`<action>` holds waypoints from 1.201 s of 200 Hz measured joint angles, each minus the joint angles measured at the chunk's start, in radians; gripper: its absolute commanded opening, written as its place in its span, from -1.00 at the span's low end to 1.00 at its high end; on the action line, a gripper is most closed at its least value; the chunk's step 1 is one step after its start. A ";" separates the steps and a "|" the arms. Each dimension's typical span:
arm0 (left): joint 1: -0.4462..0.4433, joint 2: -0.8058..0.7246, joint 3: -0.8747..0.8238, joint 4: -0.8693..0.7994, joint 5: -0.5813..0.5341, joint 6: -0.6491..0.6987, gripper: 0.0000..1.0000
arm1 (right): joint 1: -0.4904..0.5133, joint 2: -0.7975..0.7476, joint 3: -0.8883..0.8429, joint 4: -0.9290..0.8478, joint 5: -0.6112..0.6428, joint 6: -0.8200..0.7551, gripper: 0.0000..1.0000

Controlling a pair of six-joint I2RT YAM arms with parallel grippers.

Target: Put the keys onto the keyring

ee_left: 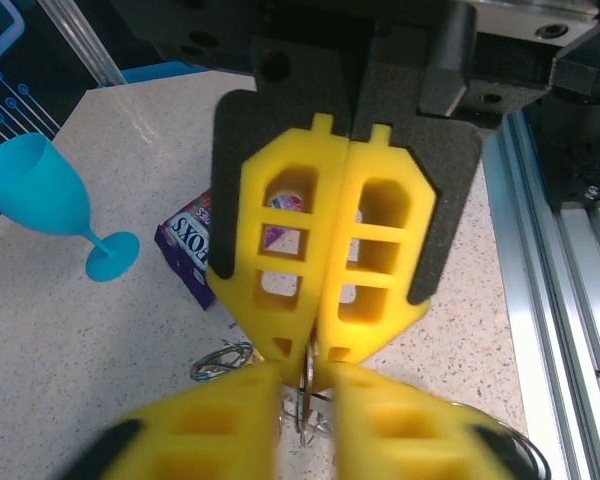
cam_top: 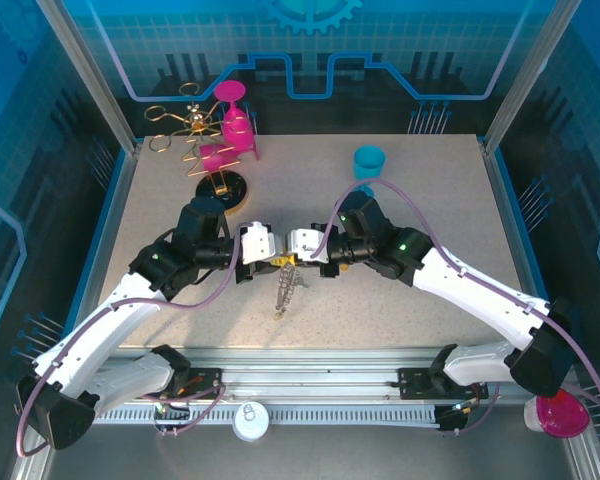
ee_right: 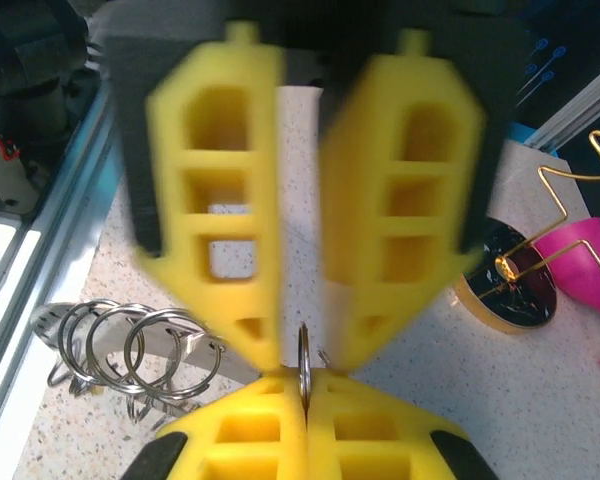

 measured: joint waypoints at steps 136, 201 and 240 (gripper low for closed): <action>0.108 -0.109 -0.331 0.545 0.182 -0.505 -0.65 | -0.180 -0.003 -0.193 0.415 -0.456 0.268 -1.00; 0.095 -0.029 -0.356 0.723 0.238 -0.566 -0.56 | -0.205 0.034 -0.195 0.494 -0.552 0.305 -1.00; 0.092 0.019 -0.356 0.788 0.239 -0.575 -0.58 | -0.222 0.043 -0.199 0.512 -0.557 0.320 -1.00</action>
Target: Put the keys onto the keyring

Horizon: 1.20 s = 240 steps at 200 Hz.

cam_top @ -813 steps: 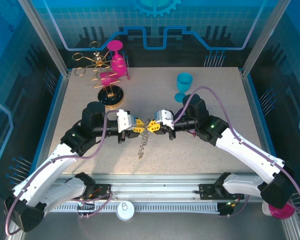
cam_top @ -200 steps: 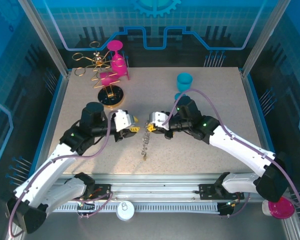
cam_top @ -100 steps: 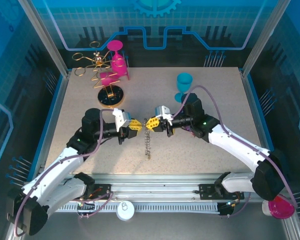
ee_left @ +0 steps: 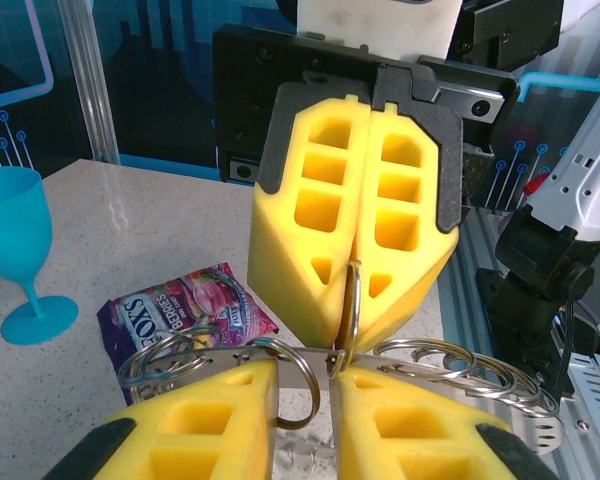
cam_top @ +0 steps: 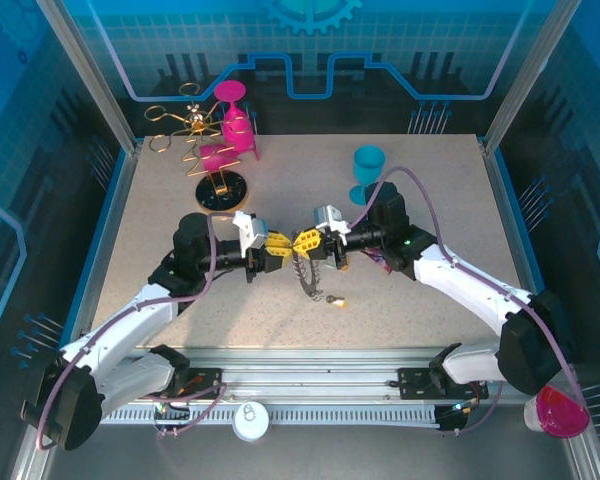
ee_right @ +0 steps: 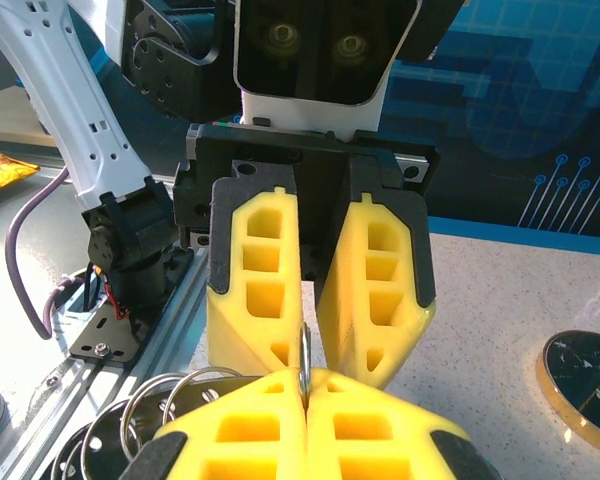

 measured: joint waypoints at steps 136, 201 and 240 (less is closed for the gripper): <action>-0.012 -0.021 -0.006 -0.030 -0.028 0.043 -0.60 | 0.002 -0.025 0.000 -0.084 0.092 -0.060 -1.00; -0.012 -0.027 -0.006 -0.041 -0.034 0.061 -0.65 | 0.012 -0.029 0.000 -0.107 0.122 -0.065 -1.00; -0.013 -0.022 -0.006 -0.022 -0.034 0.054 -0.78 | 0.023 -0.026 0.000 -0.104 0.126 -0.064 -1.00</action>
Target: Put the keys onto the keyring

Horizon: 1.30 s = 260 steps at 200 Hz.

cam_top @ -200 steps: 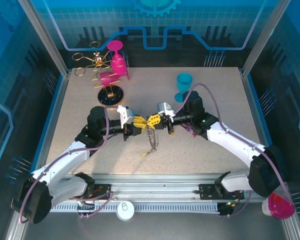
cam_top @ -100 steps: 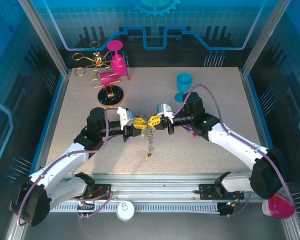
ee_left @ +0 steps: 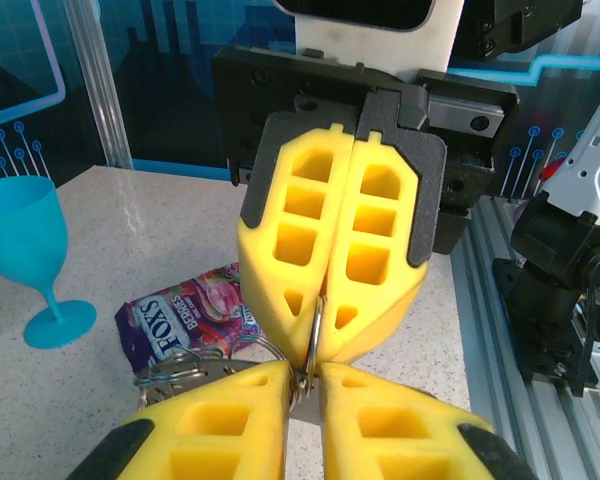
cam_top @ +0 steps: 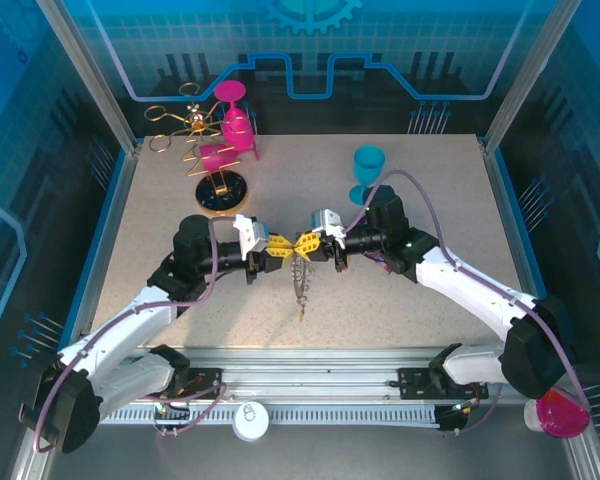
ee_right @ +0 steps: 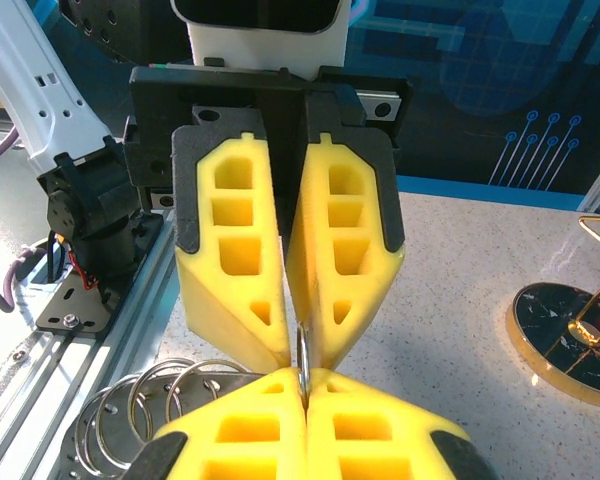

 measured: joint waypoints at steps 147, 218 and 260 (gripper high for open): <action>-0.066 0.011 0.119 -0.378 -0.189 0.340 -1.00 | 0.028 -0.012 0.108 -0.380 0.285 -0.283 -0.61; -0.071 0.011 0.122 -0.451 -0.201 0.393 -1.00 | 0.072 0.009 0.108 -0.350 0.281 -0.296 -0.62; -0.071 0.011 0.122 -0.452 -0.208 0.388 -1.00 | 0.075 0.013 0.108 -0.336 0.281 -0.295 -0.57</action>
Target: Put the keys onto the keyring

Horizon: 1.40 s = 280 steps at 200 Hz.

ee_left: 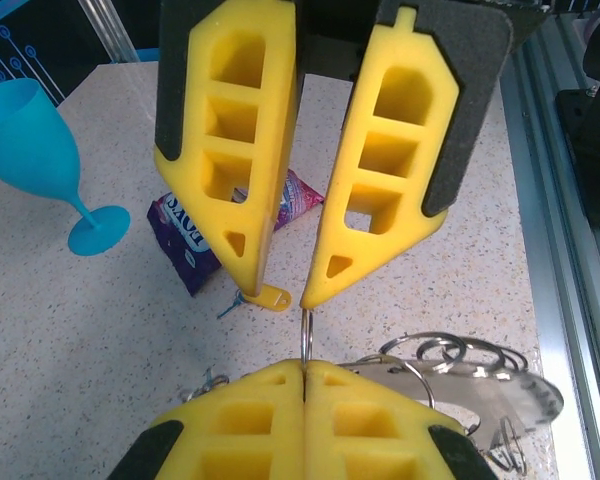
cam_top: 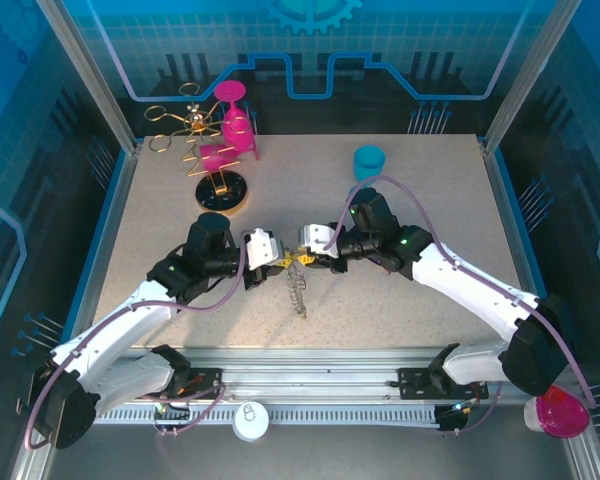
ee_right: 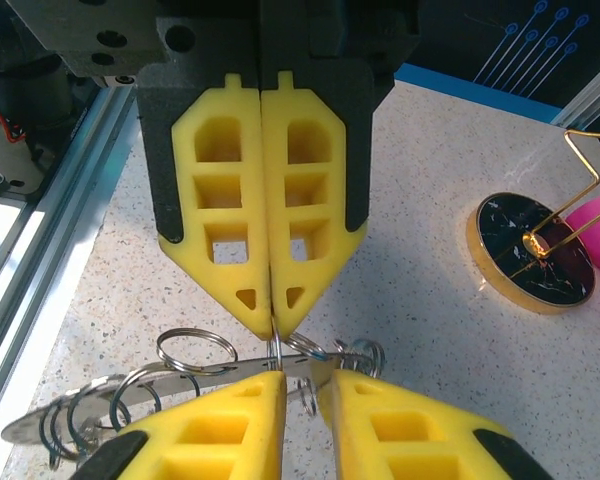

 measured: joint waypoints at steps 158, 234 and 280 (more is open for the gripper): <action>0.000 -0.002 0.000 0.004 0.006 -0.021 -1.00 | -0.002 -0.005 -0.023 0.012 -0.024 0.018 -0.58; 0.000 -0.002 0.000 0.008 0.014 -0.022 -1.00 | -0.002 0.028 -0.023 0.021 -0.044 0.023 -0.99; 0.000 -0.002 0.000 0.009 0.015 -0.030 -1.00 | -0.006 0.030 -0.022 0.023 -0.063 0.039 -1.00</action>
